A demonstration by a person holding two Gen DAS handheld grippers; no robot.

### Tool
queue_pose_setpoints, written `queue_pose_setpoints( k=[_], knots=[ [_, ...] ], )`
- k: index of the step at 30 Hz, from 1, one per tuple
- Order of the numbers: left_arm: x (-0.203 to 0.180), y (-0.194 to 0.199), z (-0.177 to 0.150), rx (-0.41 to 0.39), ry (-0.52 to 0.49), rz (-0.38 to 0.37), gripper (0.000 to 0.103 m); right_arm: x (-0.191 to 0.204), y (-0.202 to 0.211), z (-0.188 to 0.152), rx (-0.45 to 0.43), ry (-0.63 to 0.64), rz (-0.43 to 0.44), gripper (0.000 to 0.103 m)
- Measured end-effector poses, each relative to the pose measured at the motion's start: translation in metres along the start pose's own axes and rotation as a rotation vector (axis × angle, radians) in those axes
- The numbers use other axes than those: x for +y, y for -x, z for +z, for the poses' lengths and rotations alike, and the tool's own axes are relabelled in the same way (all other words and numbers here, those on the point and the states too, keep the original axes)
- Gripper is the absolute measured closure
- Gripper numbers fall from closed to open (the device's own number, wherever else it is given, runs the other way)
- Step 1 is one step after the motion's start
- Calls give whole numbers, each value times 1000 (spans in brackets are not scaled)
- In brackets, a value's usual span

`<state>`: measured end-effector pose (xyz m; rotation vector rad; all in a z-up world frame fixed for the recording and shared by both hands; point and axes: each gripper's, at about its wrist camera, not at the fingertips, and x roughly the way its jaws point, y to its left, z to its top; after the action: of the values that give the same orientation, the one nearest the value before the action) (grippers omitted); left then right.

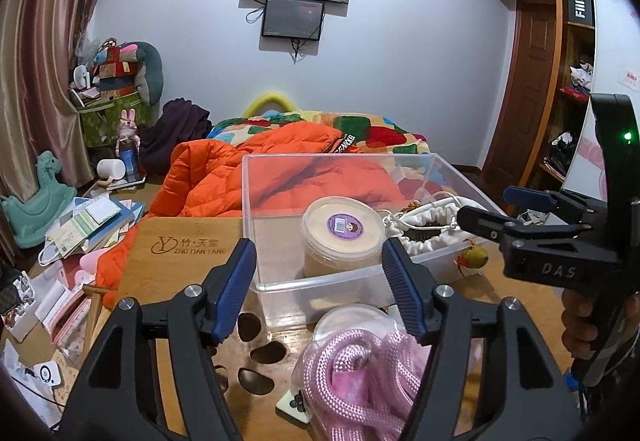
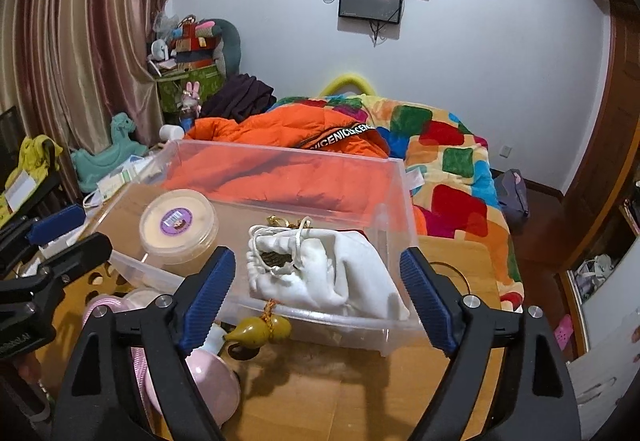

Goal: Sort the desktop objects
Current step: 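Lower the white drawstring bag into the clear box and open the right tool, then move the right tool toward the pink ball while the left grasps the bagged pink rope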

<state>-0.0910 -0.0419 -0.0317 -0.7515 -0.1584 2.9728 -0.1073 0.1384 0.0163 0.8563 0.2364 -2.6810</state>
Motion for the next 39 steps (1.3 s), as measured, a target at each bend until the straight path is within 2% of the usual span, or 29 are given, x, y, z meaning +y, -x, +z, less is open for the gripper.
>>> queue_pose_setpoints(
  k=[10, 12, 17, 23, 28, 31, 35, 39],
  knots=[
    [-3, 18, -8, -9, 1, 6, 27, -3, 26, -10, -13, -37, 22, 20],
    [-1, 22, -11, -6, 11, 8, 20, -3, 32, -14, -17, -41, 22, 20],
    [3, 32, -21, -3, 22, 13, 13, -3, 42, -24, -17, -49, 32, 20],
    [15, 35, -35, 31, 80, 36, 13, -1, 47, -39, -10, -61, 41, 20],
    [31, 34, -50, 97, 196, -11, 13, 3, 47, -52, 0, -41, 56, 20],
    [28, 36, -58, 118, 189, -28, 13, 5, 49, -60, -2, -20, 62, 20],
    [13, 40, -66, 118, 148, -3, 13, 8, 51, -69, -6, 4, 85, 20],
    [-2, 40, -69, 111, 144, -29, 13, 10, 47, -77, 2, 29, 100, 20]
  ],
)
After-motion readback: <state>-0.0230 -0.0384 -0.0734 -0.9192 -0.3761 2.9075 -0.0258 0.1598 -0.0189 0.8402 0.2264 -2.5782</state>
